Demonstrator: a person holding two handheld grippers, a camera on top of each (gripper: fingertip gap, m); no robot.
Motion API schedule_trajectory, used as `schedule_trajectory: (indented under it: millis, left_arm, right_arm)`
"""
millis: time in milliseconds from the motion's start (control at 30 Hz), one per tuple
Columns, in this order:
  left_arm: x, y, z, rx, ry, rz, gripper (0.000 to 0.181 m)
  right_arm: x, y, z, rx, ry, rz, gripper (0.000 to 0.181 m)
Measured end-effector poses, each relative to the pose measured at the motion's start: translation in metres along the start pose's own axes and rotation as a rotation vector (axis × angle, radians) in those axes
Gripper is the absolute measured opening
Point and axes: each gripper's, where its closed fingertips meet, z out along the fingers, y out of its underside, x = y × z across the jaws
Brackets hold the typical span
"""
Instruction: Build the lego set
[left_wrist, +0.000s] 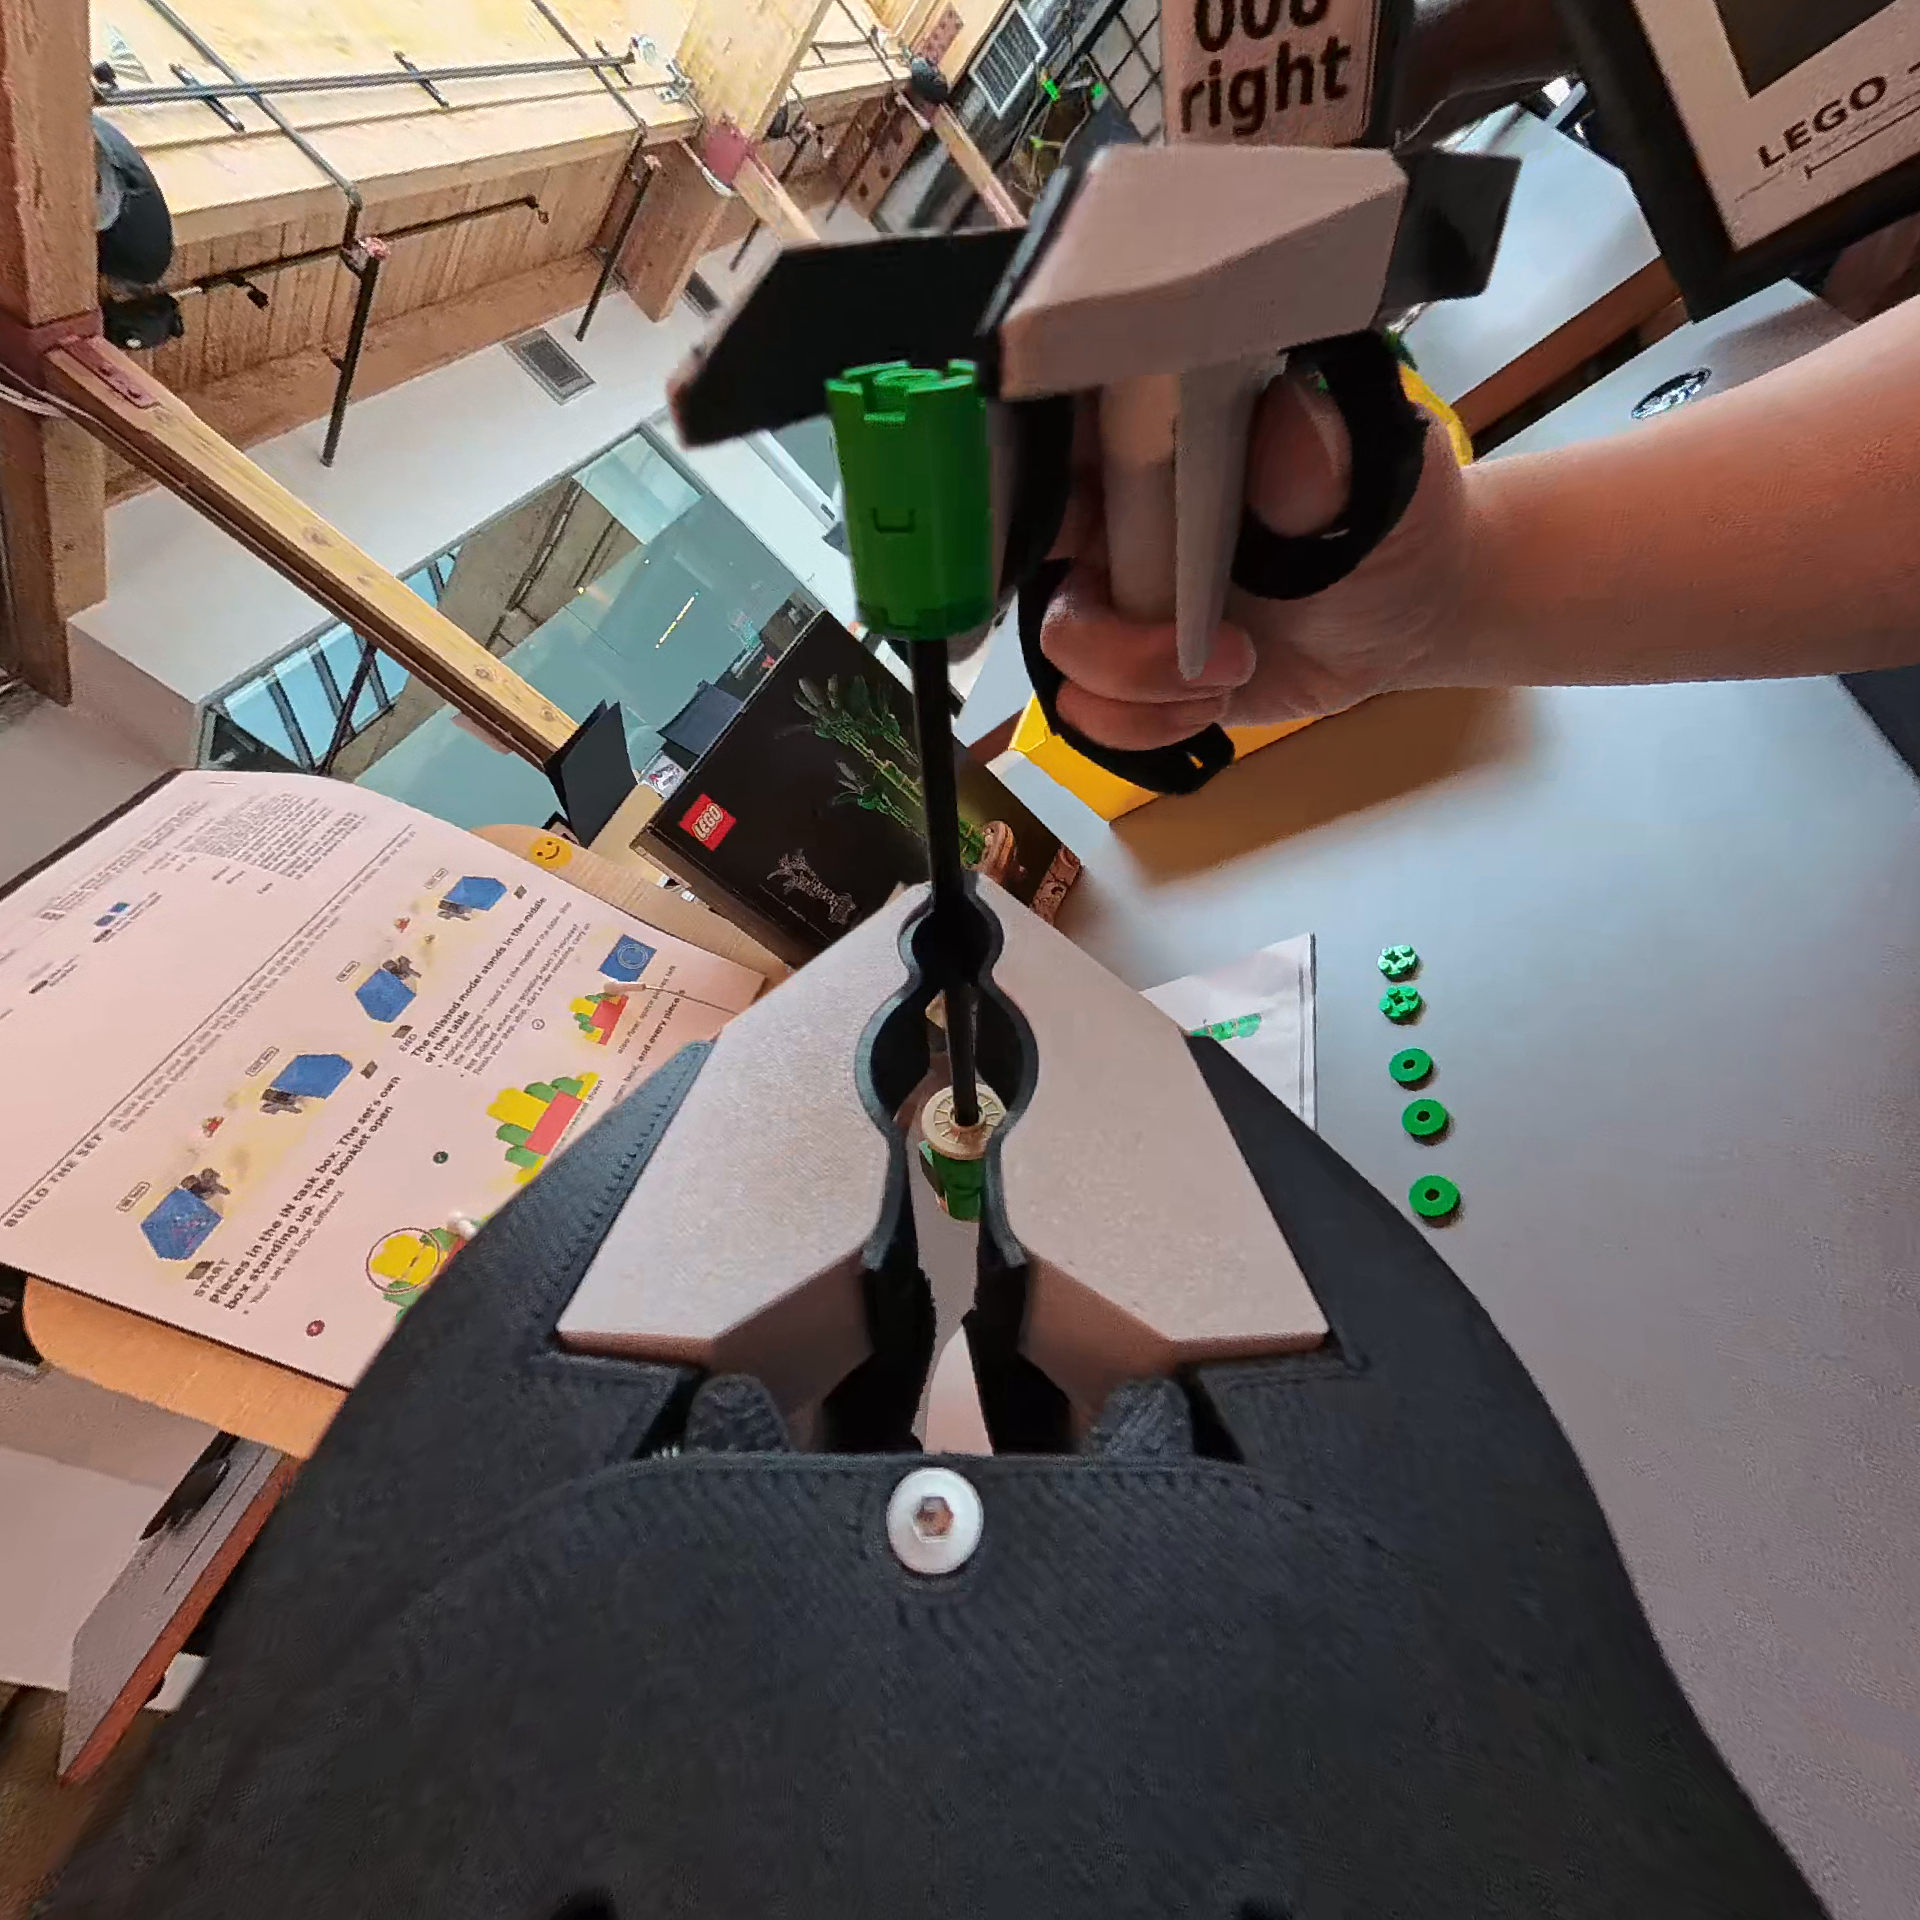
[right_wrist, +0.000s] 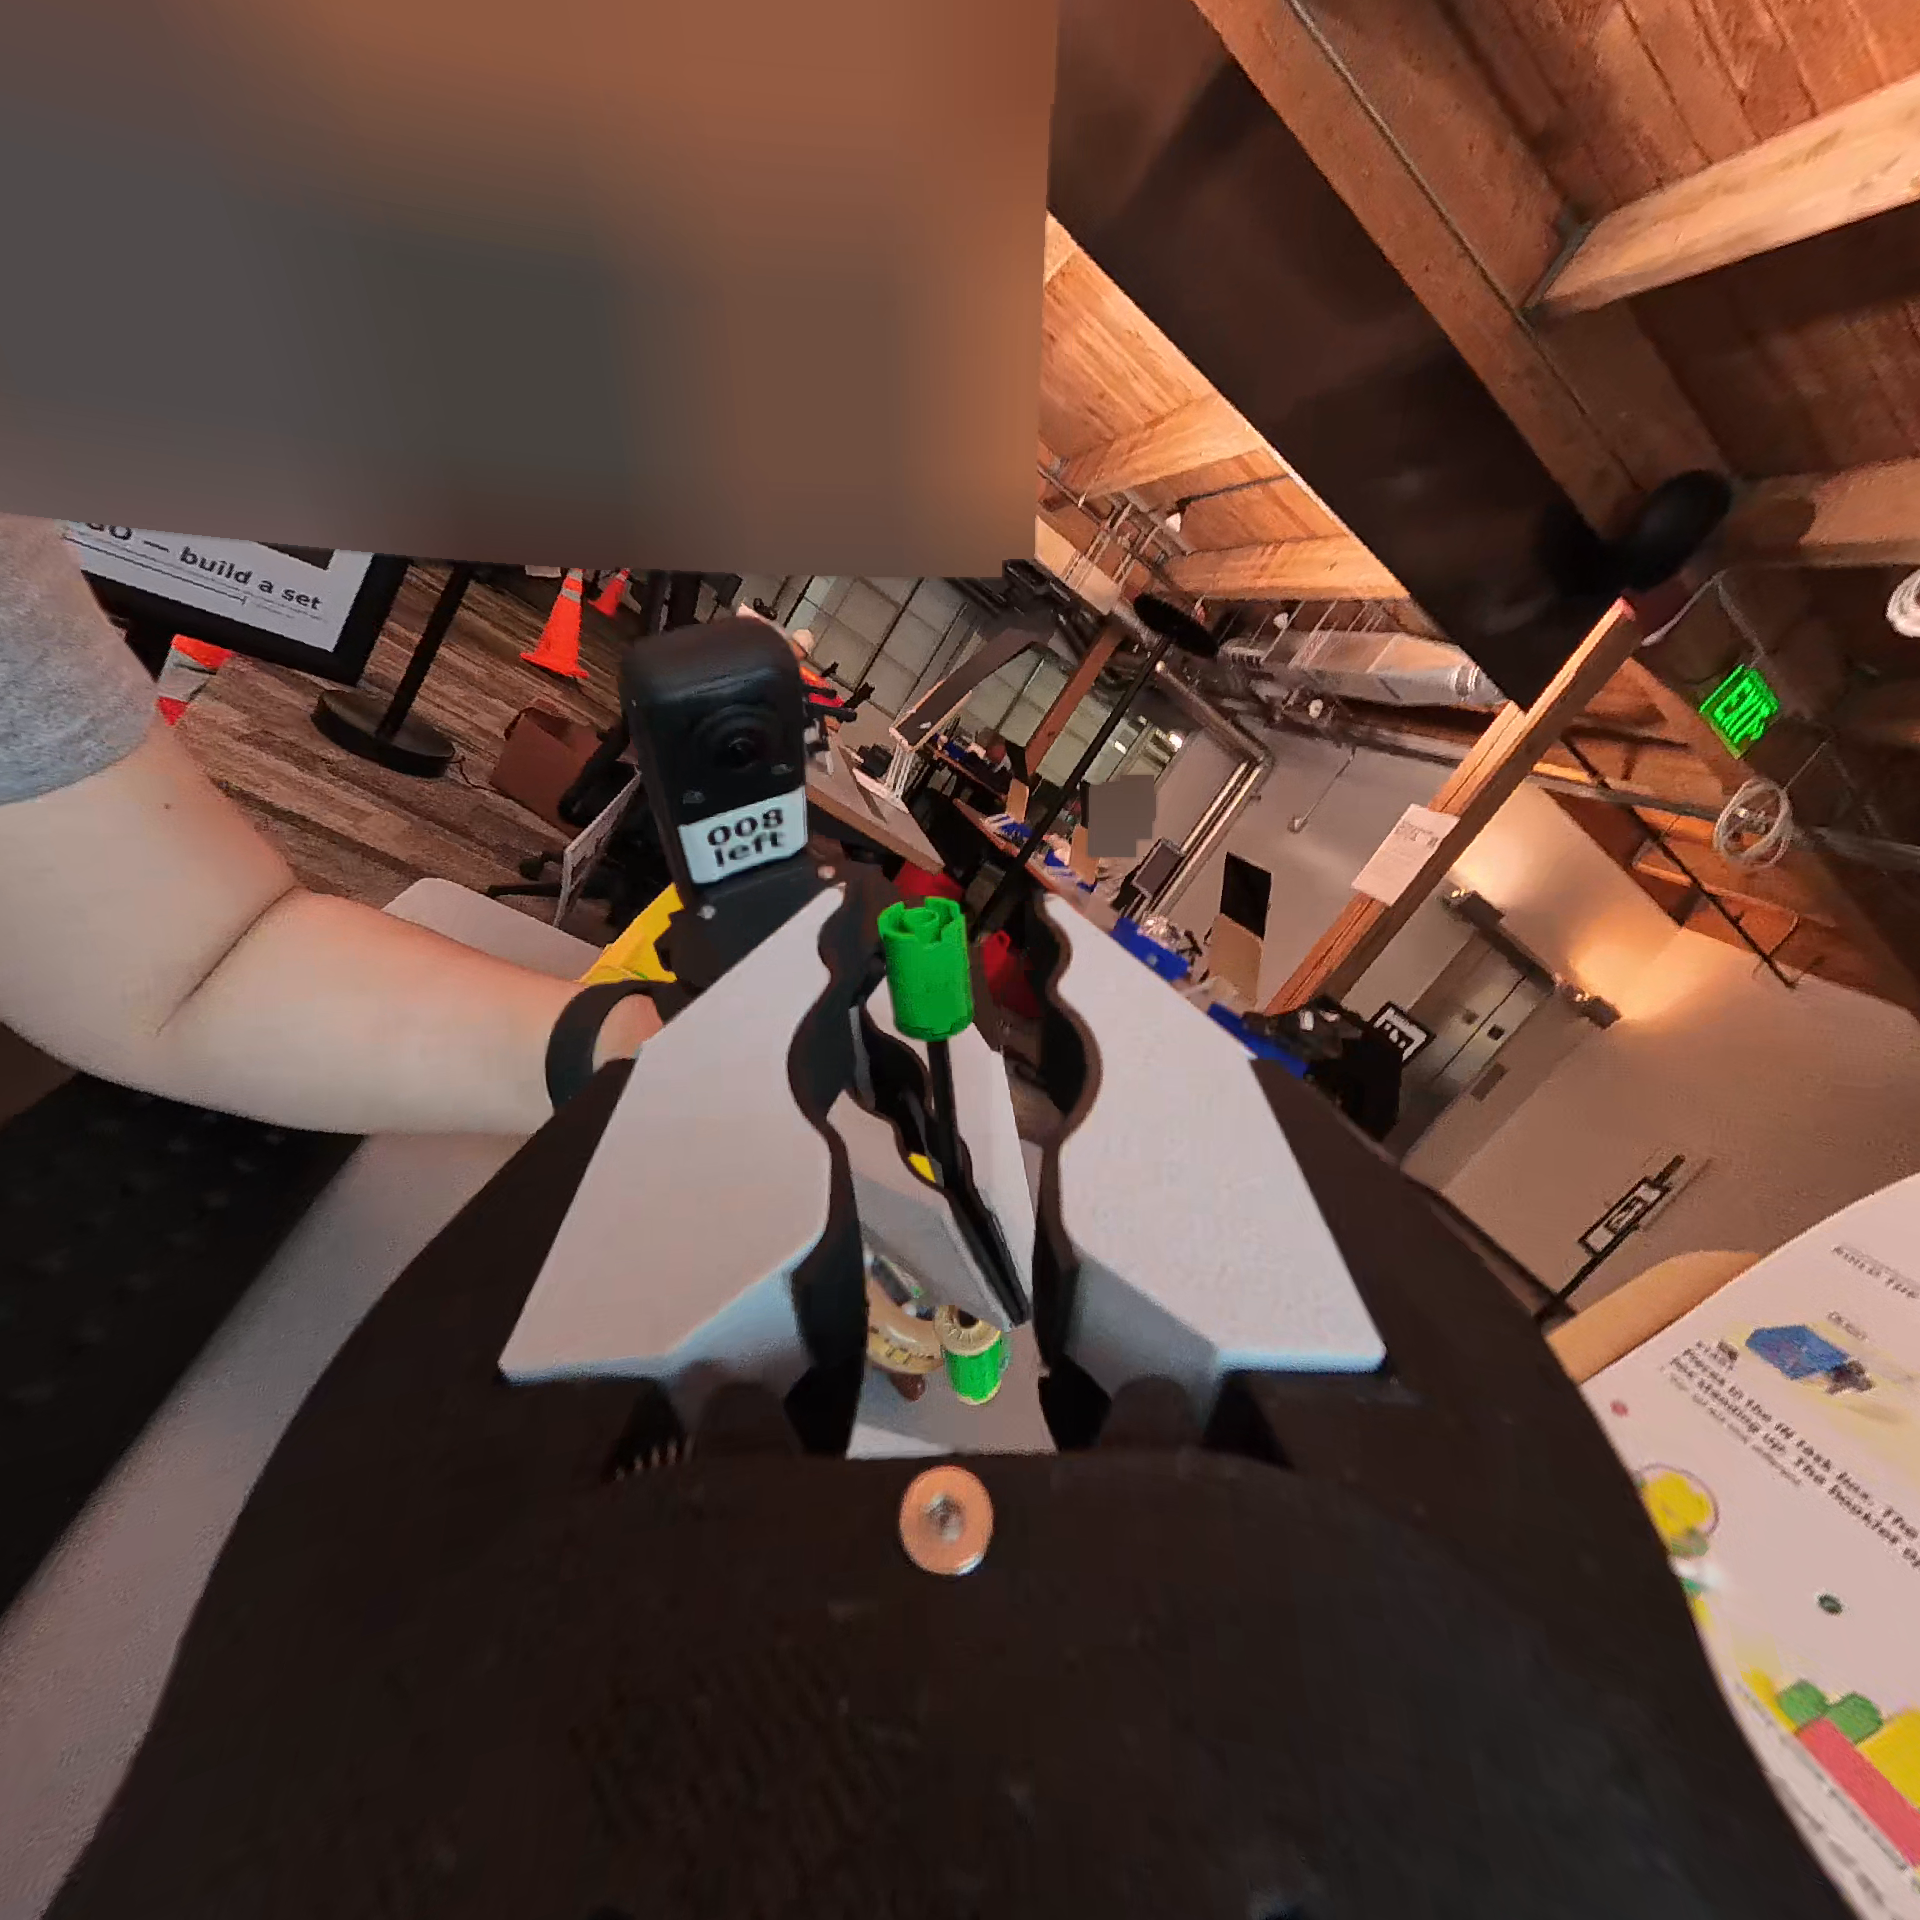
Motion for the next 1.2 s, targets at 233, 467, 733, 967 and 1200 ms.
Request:
schedule_trajectory:
  millis: [233,467,733,967,1200]
  left_arm:
    - [0.004,-0.003,0.001,-0.01,0.029,-0.026,0.0]
    - [0.011,0.005,0.007,-0.065,0.057,-0.041,0.0]
    - [0.012,0.003,0.007,-0.009,0.168,-0.304,0.0]
    - [0.004,0.011,0.009,0.004,0.222,-0.653,0.013]
    - [0.007,0.029,0.01,-0.034,0.291,-0.825,0.019]
  right_arm:
    - [-0.003,0.007,-0.001,-0.028,-0.038,0.045,0.015]
    - [-0.008,0.019,0.004,-0.043,-0.044,0.037,0.016]
    - [0.024,0.021,-0.003,-0.047,0.038,0.243,0.014]
    - [0.066,0.042,-0.02,0.004,0.138,0.696,0.014]
    - [0.093,0.069,-0.043,0.05,0.199,0.951,0.014]
